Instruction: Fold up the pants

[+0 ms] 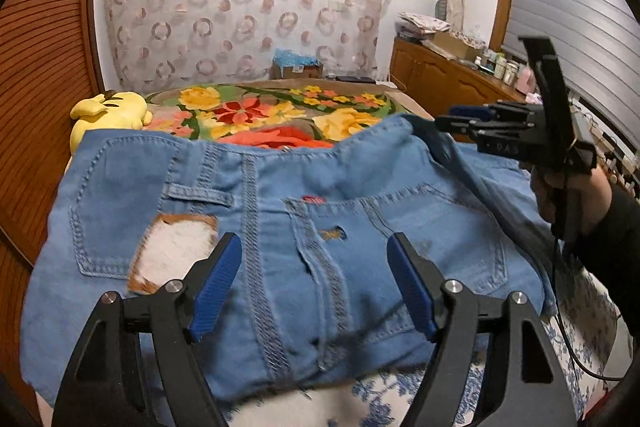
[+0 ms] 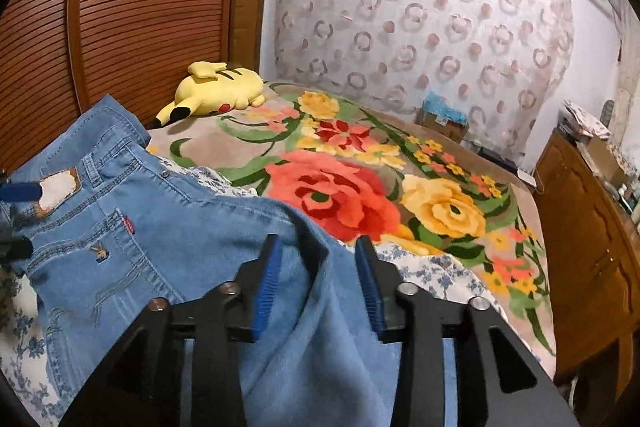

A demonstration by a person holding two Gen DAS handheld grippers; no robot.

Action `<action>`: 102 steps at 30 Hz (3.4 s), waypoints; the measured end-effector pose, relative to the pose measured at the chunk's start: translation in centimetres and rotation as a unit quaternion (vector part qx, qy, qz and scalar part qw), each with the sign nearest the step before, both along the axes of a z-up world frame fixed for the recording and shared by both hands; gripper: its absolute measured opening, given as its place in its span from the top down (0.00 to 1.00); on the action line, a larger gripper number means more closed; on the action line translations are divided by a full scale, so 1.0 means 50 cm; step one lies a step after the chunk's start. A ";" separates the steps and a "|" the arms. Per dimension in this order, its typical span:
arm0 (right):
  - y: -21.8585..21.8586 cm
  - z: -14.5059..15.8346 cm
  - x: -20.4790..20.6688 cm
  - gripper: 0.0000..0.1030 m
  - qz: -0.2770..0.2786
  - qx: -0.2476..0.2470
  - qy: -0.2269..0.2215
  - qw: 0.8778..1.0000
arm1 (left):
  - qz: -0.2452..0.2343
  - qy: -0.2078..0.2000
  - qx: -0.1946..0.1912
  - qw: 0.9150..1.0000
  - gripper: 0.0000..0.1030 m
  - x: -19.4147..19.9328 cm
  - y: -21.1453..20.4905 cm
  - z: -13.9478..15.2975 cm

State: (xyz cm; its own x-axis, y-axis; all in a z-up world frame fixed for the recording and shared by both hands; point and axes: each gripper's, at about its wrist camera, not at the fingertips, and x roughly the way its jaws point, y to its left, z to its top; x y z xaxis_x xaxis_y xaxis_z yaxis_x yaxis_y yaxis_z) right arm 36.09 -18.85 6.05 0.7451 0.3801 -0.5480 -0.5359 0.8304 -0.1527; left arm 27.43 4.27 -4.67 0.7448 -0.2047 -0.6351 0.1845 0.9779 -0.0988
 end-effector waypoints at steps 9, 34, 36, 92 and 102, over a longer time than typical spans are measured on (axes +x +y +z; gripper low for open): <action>-0.077 -0.025 -0.125 0.60 -0.014 0.011 0.060 0.998 | -0.026 0.014 0.014 0.999 0.26 -0.028 -0.057 -0.026; -0.141 -0.060 -0.333 0.60 -0.004 -0.007 0.121 0.993 | -0.019 0.011 0.036 0.999 0.26 -0.036 -0.081 -0.068; -0.142 -0.066 -0.337 0.60 -0.008 -0.013 0.119 0.993 | -0.019 0.010 0.037 0.999 0.26 -0.035 -0.082 -0.067; -0.175 0.057 0.011 0.84 -0.236 -0.049 0.016 0.970 | -0.008 -0.010 0.046 0.999 0.26 -0.049 -0.082 -0.061; -0.228 0.069 -0.057 0.51 -0.224 0.010 0.041 0.974 | -0.005 -0.011 0.048 0.999 0.26 -0.047 -0.075 -0.057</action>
State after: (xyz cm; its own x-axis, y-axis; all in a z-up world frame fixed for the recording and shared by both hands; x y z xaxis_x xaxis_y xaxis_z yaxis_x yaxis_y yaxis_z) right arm 33.23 -30.25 9.48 0.7929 0.0382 -0.6082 -0.1286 0.9860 -0.1058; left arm 25.06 0.51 -7.54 0.7575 -0.1511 -0.6351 0.1947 0.9809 -0.0011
